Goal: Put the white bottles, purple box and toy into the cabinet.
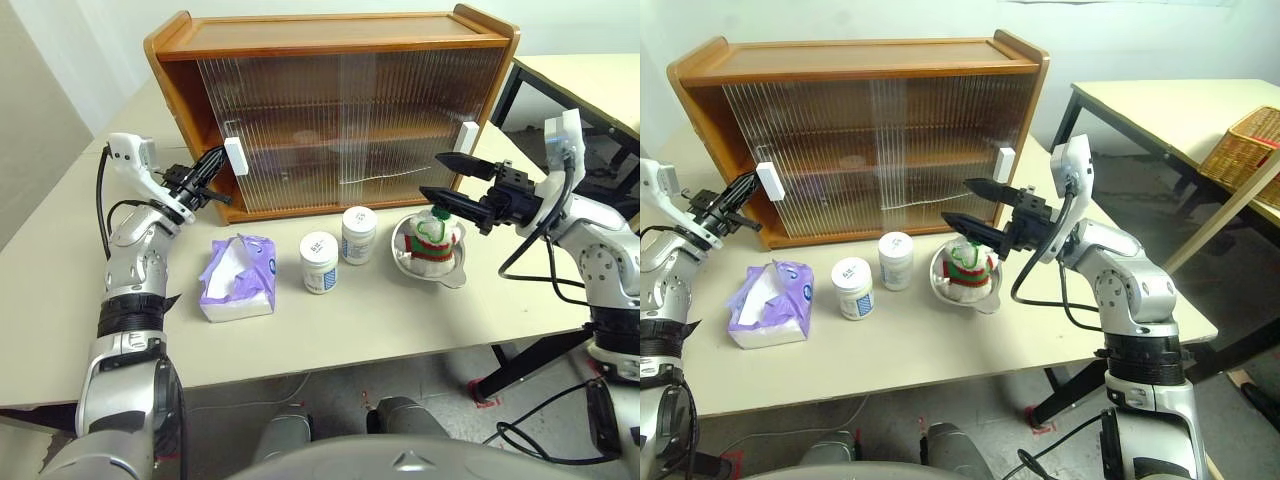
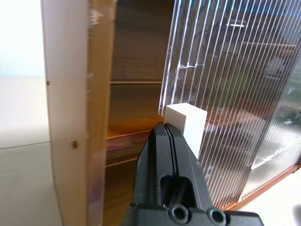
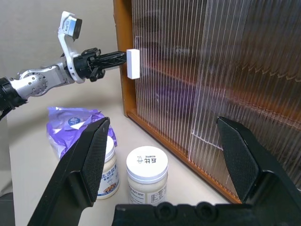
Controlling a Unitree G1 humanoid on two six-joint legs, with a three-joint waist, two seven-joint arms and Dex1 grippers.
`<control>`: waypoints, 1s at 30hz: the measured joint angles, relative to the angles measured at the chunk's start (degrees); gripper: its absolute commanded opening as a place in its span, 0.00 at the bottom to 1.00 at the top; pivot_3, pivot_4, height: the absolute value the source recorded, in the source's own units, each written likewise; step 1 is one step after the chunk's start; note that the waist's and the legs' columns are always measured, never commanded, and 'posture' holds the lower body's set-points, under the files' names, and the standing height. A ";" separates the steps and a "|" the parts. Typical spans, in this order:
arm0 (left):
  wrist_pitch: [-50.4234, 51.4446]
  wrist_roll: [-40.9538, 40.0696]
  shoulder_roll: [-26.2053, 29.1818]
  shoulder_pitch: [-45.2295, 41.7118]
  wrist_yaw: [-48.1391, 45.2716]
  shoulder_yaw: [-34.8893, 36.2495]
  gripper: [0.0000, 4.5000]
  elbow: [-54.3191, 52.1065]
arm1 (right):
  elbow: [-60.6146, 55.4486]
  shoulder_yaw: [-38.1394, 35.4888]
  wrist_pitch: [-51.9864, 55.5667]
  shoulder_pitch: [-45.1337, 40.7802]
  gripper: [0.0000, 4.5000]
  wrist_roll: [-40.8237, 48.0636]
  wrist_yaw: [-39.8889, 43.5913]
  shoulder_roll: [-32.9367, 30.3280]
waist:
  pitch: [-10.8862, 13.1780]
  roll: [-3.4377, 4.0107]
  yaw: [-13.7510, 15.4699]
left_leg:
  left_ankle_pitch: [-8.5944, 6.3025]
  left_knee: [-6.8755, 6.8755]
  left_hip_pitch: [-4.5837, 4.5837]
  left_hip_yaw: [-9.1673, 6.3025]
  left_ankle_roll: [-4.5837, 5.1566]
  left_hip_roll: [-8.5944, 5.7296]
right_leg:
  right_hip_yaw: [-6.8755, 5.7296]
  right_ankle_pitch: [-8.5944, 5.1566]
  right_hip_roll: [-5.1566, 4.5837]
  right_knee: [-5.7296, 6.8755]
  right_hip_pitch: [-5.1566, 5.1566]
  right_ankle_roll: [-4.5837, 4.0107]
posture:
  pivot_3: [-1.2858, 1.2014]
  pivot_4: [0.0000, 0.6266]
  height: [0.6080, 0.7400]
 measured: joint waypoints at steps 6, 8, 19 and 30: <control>0.00 0.31 -0.87 -2.89 -2.66 -2.22 0.01 2.24 | -0.23 -0.07 0.16 0.09 1.00 0.41 -0.61 0.00 | 0.00 0.00 -0.10 | 0.00 0.16 -0.09 0.00 0.05 -0.02 | -0.03 0.04 -0.01 -0.01 0.00 0.09 | 0.45 0.00 1.00; 0.00 0.45 -0.94 -3.75 -3.40 -2.61 0.01 2.76 | -0.29 -0.16 0.16 0.20 1.00 0.43 -0.81 0.00 | 0.00 0.00 -0.33 | 0.00 0.18 -0.10 0.00 0.06 -0.02 | -0.02 0.05 -0.02 -0.01 0.00 0.10 | 0.44 0.00 1.00; -0.63 2.54 -3.82 -8.54 -7.18 -5.63 0.01 8.49 | -1.23 -0.48 0.17 0.83 1.00 0.49 -2.18 -0.02 | 0.00 0.01 -0.99 | -0.10 0.49 -0.39 -0.05 0.28 -0.01 | 0.09 0.04 -0.02 -0.03 -0.08 0.19 | 0.43 0.00 1.00; -3.96 5.14 -9.44 -14.07 -8.48 -8.42 0.01 16.40 | -2.57 -1.70 0.58 2.01 1.00 0.75 -3.50 -0.75 | 0.01 0.00 -2.01 | -0.16 0.60 -0.52 -0.02 0.38 -0.08 | 0.28 0.08 -0.08 -0.14 -0.07 0.43 | 0.42 0.00 1.00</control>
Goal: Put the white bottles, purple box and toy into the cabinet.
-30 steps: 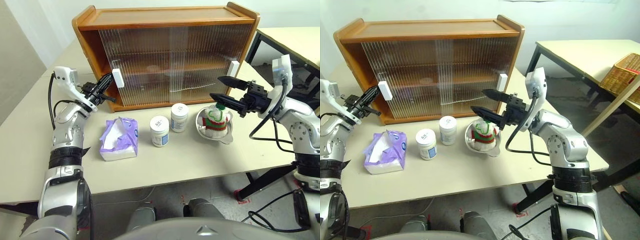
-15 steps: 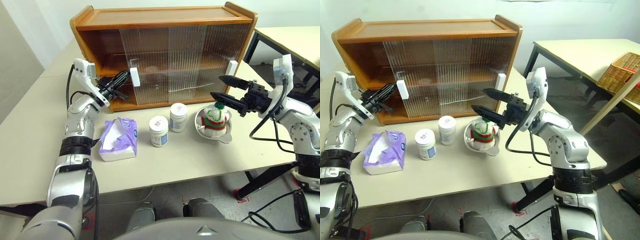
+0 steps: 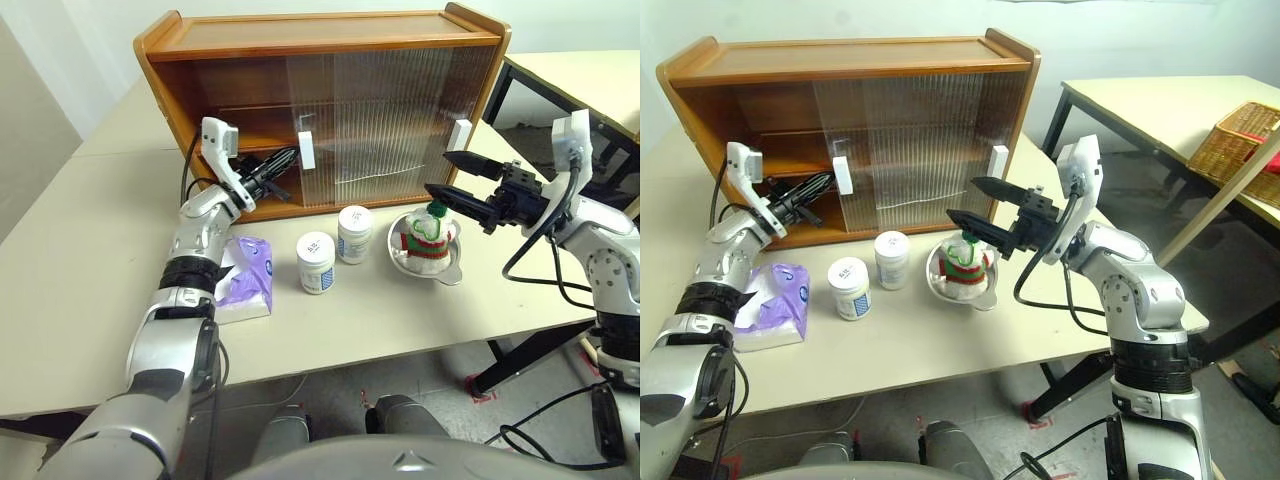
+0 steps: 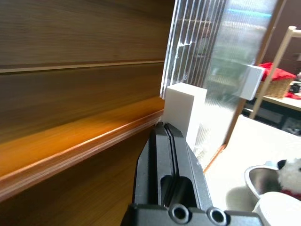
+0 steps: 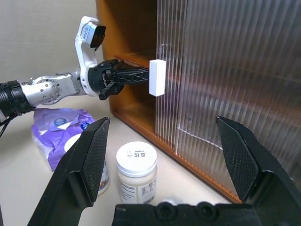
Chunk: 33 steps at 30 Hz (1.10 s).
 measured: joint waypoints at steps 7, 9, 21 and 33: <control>-1.71 1.26 -1.76 -1.99 -0.63 -0.36 0.01 3.19 | -0.83 -0.40 0.25 0.62 1.00 0.07 -0.69 -0.09 | 0.00 0.00 -1.55 | -0.05 0.11 -0.10 0.16 0.10 -0.08 | -0.32 0.01 0.00 -0.06 0.00 0.27 | 0.42 0.00 1.00; -2.02 1.38 -1.93 -2.51 -0.66 -0.35 0.01 4.10 | -1.25 -0.42 0.42 0.65 1.00 0.08 -0.92 -0.09 | 0.00 0.00 -1.68 | -0.07 0.17 -0.14 0.16 0.14 -0.10 | -0.31 0.03 -0.01 -0.11 0.00 0.31 | 0.42 0.00 1.00; -1.20 0.00 -0.69 -2.31 -0.20 1.26 0.01 0.76 | -1.24 -0.40 0.56 0.65 1.00 0.10 -0.96 -0.02 | 0.01 0.00 -1.89 | -0.19 0.32 -0.27 0.17 0.33 -0.15 | -0.29 0.02 -0.02 -0.20 -0.03 0.35 | 0.43 0.00 1.00; 8.47 -4.22 4.53 9.42 3.69 4.97 0.10 -20.98 | 2.67 1.02 0.36 -2.31 1.00 -0.36 1.45 0.83 | 0.00 0.01 -1.46 | -0.20 0.36 -0.26 0.22 0.35 -0.23 | -0.30 0.01 -0.01 -0.21 -0.02 0.36 | 0.46 0.00 1.00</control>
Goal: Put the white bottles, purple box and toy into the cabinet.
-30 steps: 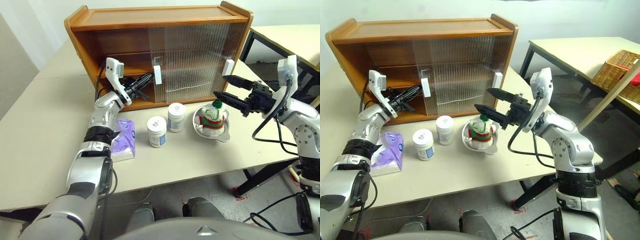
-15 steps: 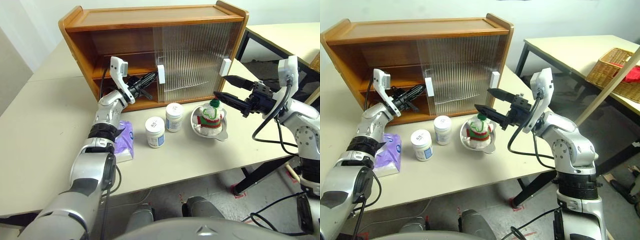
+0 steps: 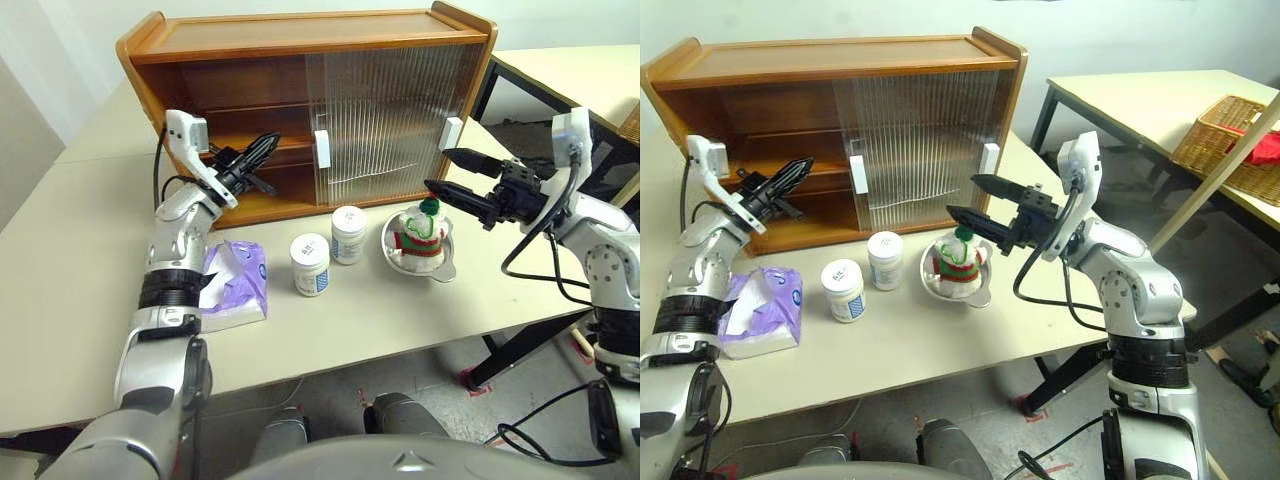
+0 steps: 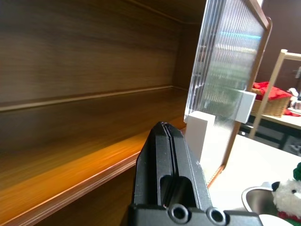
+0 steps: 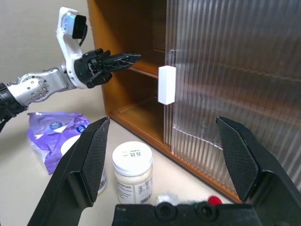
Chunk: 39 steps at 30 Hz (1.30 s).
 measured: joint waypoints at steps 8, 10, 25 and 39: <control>7.63 -4.63 4.85 10.10 1.90 4.35 0.68 -13.20 | 2.36 0.92 -0.68 -1.39 1.00 -0.52 1.61 0.40 | 0.00 0.02 1.34 | -0.05 -0.07 0.05 -0.03 -0.08 0.06 | 0.07 0.03 0.00 0.01 -0.07 -0.15 | 0.47 0.00 1.00; 9.66 -6.28 6.22 13.23 1.87 5.93 0.84 -15.73 | 2.75 0.95 -1.01 -1.75 1.00 -0.69 1.89 0.43 | -0.01 0.03 1.68 | -0.06 -0.13 0.11 -0.03 -0.12 0.11 | 0.09 0.03 0.00 0.02 -0.08 -0.26 | 0.47 0.00 1.00; 18.36 -18.13 14.82 41.68 -8.37 16.66 1.00 -31.98 | 7.52 2.78 -2.77 -4.26 1.00 -2.46 4.89 1.65 | -0.06 0.10 3.81 | -0.30 -0.87 0.21 -0.30 -0.58 0.84 | 0.70 -0.08 0.12 0.39 -0.84 -1.22 | 0.50 0.00 1.00; 12.03 -16.20 13.55 53.33 -14.86 17.05 1.00 -33.94 | 9.81 3.30 -3.43 -6.21 1.00 -3.29 6.32 2.60 | -0.18 0.32 4.26 | -0.38 -1.03 0.32 -0.17 -0.71 1.31 | 1.01 -0.04 0.15 0.41 -1.02 -1.37 | 0.50 0.00 1.00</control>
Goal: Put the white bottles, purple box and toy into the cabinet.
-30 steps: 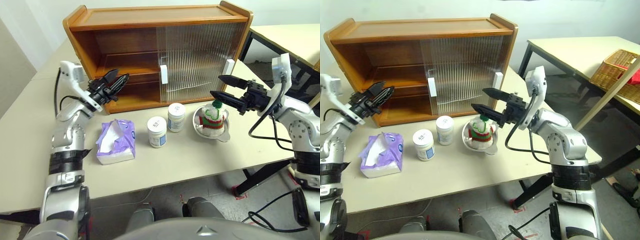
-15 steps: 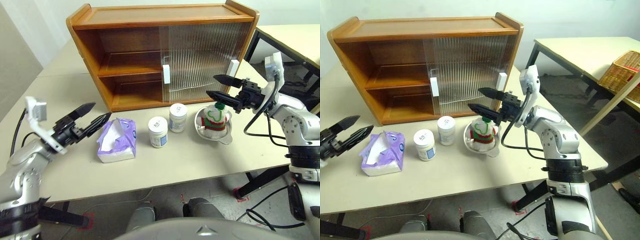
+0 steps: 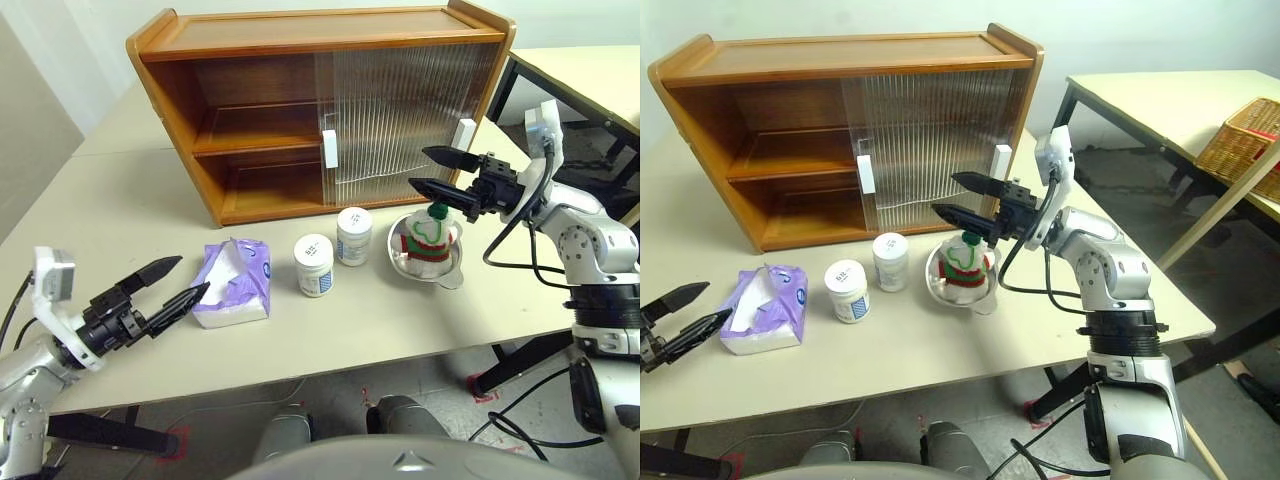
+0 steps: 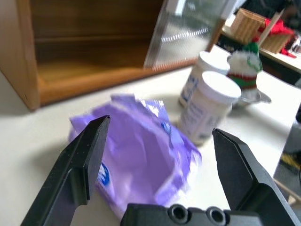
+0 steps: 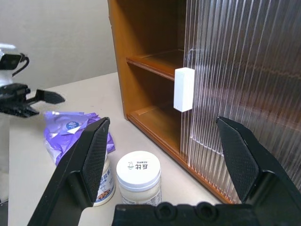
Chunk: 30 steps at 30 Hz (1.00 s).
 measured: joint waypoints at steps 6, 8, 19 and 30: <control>-6.08 5.32 -2.17 -1.03 0.12 -4.31 1.00 3.09 | 0.10 0.00 0.01 -0.60 1.00 -0.46 0.13 -0.17 | -0.05 0.08 0.16 | 0.00 0.00 0.02 0.00 0.00 0.01 | 0.00 0.10 0.02 0.02 -0.01 -0.16 | 0.50 0.00 1.00; -7.67 6.68 -2.60 -1.92 0.73 -5.11 1.00 4.05 | 0.09 -0.01 0.03 -0.60 1.00 -0.50 0.13 -0.25 | -0.05 0.08 0.16 | 0.00 0.00 0.03 0.00 0.00 0.01 | 0.00 0.16 0.03 0.02 -0.01 -0.26 | 0.50 0.00 1.00; -14.32 12.13 -3.53 -3.93 2.43 -9.03 1.00 9.45 | -0.16 -0.05 0.52 -0.59 1.00 -0.50 -0.06 -0.47 | -0.10 0.14 0.12 | 0.03 0.01 0.05 0.05 0.04 -0.02 | 0.00 0.22 0.09 0.02 -0.02 -0.34 | 0.49 0.00 1.00; -15.21 12.77 -3.84 -2.45 3.40 -10.87 1.00 9.76 | -0.87 -0.10 0.71 -0.55 1.00 -0.49 -0.55 -0.75 | -0.19 0.28 -0.07 | 0.02 0.01 0.07 0.07 0.04 -0.04 | 0.00 0.20 0.16 0.02 -0.01 -0.30 | 0.49 0.00 1.00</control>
